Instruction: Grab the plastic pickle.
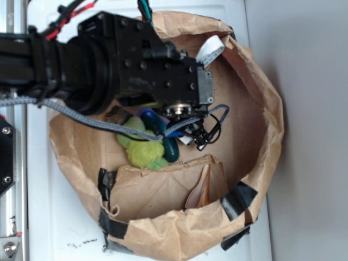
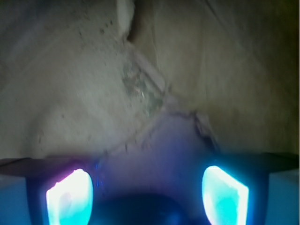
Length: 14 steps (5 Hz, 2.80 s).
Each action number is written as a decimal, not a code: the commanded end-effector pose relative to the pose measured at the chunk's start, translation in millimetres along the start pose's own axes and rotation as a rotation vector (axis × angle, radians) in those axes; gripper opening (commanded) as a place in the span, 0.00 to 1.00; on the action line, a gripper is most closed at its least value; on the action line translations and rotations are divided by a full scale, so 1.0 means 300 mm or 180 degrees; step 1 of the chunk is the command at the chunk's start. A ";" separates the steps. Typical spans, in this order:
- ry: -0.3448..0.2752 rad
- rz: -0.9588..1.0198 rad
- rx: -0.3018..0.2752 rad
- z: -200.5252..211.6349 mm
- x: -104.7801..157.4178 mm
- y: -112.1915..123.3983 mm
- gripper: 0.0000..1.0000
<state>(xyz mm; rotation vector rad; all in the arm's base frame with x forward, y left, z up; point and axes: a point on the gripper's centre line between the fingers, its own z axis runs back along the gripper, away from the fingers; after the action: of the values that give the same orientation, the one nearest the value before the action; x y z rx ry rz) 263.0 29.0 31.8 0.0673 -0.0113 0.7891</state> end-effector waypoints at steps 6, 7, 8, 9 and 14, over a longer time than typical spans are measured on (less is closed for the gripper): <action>0.0151 0.0477 -0.0134 0.108 -0.024 0.002 1.00; 0.0151 0.0477 -0.0134 0.108 -0.024 0.002 1.00; -0.0145 -0.0306 -0.0077 0.117 -0.006 -0.009 1.00; -0.0322 -0.1095 -0.0058 0.141 0.010 0.004 1.00; -0.0907 -0.3152 -0.0356 0.237 0.056 -0.034 1.00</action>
<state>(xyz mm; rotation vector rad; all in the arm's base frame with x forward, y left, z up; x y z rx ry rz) 275.4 23.0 87.2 0.0571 -0.2223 -0.2488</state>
